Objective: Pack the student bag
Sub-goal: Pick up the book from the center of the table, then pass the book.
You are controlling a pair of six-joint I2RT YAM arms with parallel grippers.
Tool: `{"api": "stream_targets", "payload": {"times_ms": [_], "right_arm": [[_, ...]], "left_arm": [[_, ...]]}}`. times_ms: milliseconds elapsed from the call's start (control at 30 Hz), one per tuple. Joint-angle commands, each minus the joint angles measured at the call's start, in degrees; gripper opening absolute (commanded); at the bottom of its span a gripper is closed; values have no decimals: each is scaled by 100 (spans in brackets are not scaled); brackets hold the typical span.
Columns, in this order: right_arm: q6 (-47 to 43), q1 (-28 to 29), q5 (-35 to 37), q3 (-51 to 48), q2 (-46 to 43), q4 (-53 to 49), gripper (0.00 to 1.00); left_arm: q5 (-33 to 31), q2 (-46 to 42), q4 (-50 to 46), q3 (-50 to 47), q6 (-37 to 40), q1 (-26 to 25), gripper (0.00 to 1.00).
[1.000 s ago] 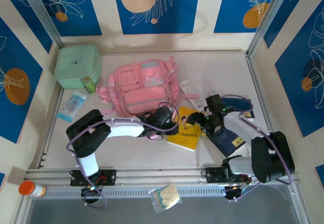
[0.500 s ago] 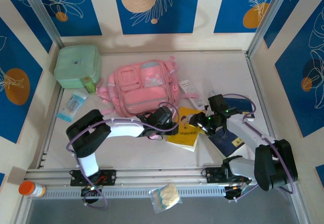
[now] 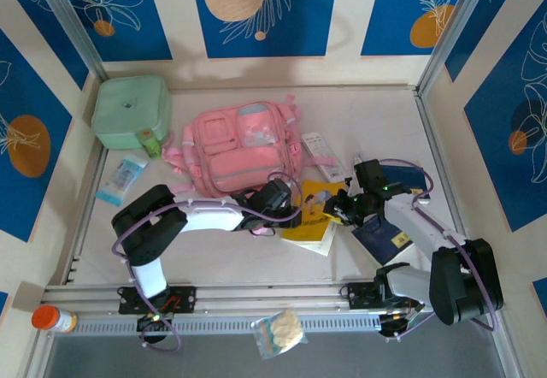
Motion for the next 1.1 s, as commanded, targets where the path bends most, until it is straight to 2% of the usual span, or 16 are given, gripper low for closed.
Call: {"api": "stream_targets", "payload": {"times_ms": [0,233,567,833,1067], "right_arm": [[-37,-11,-418,-87,-122,45,18],[73,-33,-412,-169,-416,-141,2],[79,-276,-332,86,-1759,-957,0],[-253,-363,-919,1014,-1987,-1155,0],[-447,-244,-1585,1750,-1645,-601,0]], "left_arm": [[0,206,-259,80,94,-31,38],[102,-211,-341,136,104,-31,44],[19,-1613,-1054,44,540,220,57],[874,-2865,-822,-323,547,1054,68],[1916,-3239,-224,-495,206,1820,77]]}}
